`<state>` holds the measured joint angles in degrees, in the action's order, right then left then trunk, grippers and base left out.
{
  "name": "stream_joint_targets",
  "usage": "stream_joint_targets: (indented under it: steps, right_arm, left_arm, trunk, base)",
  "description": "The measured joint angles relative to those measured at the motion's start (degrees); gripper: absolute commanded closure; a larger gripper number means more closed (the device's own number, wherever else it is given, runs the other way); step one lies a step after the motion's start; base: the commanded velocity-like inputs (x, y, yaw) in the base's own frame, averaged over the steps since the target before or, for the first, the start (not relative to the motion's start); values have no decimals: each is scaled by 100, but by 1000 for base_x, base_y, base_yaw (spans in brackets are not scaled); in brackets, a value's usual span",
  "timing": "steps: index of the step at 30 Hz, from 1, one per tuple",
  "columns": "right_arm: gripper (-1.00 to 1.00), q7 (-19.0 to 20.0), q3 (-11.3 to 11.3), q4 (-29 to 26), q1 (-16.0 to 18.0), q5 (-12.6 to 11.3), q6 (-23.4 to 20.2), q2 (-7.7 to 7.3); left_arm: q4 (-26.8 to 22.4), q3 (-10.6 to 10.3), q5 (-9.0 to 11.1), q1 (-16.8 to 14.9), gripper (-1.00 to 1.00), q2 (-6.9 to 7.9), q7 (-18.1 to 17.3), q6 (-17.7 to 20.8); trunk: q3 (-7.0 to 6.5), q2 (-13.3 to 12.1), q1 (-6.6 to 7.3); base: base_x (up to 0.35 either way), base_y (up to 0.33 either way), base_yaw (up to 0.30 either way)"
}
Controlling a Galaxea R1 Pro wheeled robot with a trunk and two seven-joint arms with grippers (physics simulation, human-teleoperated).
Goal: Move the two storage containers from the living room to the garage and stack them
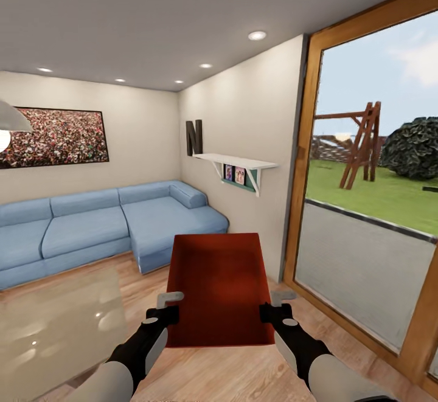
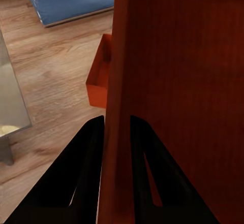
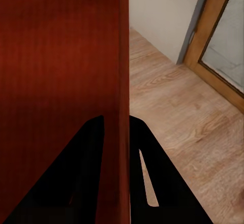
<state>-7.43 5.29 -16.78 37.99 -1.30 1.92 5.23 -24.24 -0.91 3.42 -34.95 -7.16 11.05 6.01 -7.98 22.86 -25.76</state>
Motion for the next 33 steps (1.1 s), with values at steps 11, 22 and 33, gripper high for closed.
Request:
stream_joint_targets:
  steps: [11,22,33]
  right_arm:
    - [100,-1,3,-6,-1,-3,7,-1]
    - [100,-2,10,2,-1,-17,7,-2]
    - [100,-7,13,2,0,-22,6,0]
  left_arm:
    - [0,-3,3,0,100,0,0,-14]
    - [0,-1,-4,0,100,0,0,-5]
    - [-9,-2,-10,0,100,0,1,7]
  trunk:
    - [51,0,0]
    - [95,0,0]
    - [129,0,0]
  base:
    - [0,0,216]
    - [0,0,249]
    - [0,0,266]
